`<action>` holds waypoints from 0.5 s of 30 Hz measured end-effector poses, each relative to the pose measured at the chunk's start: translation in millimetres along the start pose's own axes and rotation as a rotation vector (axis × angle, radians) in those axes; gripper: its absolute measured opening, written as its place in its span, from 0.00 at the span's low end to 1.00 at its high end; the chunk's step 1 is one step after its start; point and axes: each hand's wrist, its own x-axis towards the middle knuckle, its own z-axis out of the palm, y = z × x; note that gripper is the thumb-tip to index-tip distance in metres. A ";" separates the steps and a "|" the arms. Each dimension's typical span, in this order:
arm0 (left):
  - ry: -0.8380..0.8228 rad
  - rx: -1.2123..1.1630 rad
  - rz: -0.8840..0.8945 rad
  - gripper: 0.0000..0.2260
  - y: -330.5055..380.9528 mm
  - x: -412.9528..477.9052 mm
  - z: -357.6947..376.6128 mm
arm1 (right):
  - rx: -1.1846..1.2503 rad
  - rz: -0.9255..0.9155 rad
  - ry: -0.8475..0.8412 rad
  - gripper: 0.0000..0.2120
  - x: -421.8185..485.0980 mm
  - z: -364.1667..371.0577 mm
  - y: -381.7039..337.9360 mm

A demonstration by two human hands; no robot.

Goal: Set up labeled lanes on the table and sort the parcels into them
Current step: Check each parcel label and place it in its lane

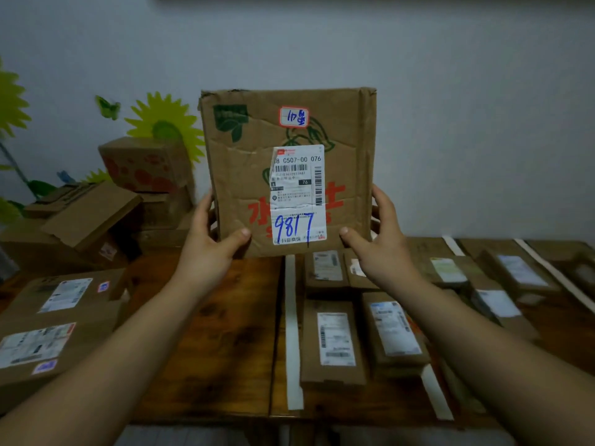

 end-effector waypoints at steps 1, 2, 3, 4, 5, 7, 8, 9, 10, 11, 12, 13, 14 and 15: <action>-0.033 -0.007 -0.006 0.34 -2.2 -0.5 9.7 | -0.010 0.017 0.029 0.35 -6.9 -10.5 1.5; -0.075 -0.018 -0.014 0.33 -5.4 -0.2 20.2 | -0.021 0.037 0.059 0.35 -14.0 -21.4 4.0; -0.126 -0.029 -0.024 0.34 -7.5 -0.6 32.1 | -0.030 0.056 0.093 0.35 -21.4 -33.0 7.3; -0.178 -0.041 -0.035 0.34 -9.3 -1.3 44.9 | -0.038 0.078 0.128 0.35 -29.8 -44.7 10.6; -0.225 -0.052 -0.053 0.34 -10.5 -3.2 58.9 | -0.049 0.105 0.170 0.35 -38.9 -56.5 13.9; -0.320 -0.061 -0.084 0.34 -11.5 -11.5 89.3 | -0.076 0.153 0.251 0.34 -59.7 -82.1 19.2; -0.370 -0.063 -0.092 0.33 -10.7 -18.9 104.6 | -0.093 0.170 0.283 0.33 -70.9 -95.4 21.9; -0.419 -0.071 -0.098 0.33 -9.0 -28.1 119.6 | -0.111 0.188 0.309 0.31 -81.9 -108.9 23.8; -0.467 -0.083 -0.105 0.32 -8.6 -37.4 134.2 | -0.129 0.214 0.332 0.30 -93.5 -122.7 24.5; -0.507 -0.094 -0.112 0.31 -6.2 -48.2 148.3 | -0.149 0.240 0.359 0.30 -104.5 -137.1 25.0; -0.545 -0.099 -0.120 0.31 -4.9 -58.0 162.4 | -0.172 0.255 0.390 0.32 -114.8 -151.5 24.3; -0.581 -0.103 -0.128 0.31 -0.9 -68.3 176.0 | -0.192 0.266 0.422 0.33 -124.8 -166.8 23.6; -0.615 -0.110 -0.135 0.31 4.4 -78.3 190.2 | -0.210 0.276 0.450 0.34 -133.9 -182.4 23.2; -0.649 -0.121 -0.142 0.31 10.5 -88.2 204.8 | -0.219 0.284 0.477 0.34 -142.5 -198.1 23.2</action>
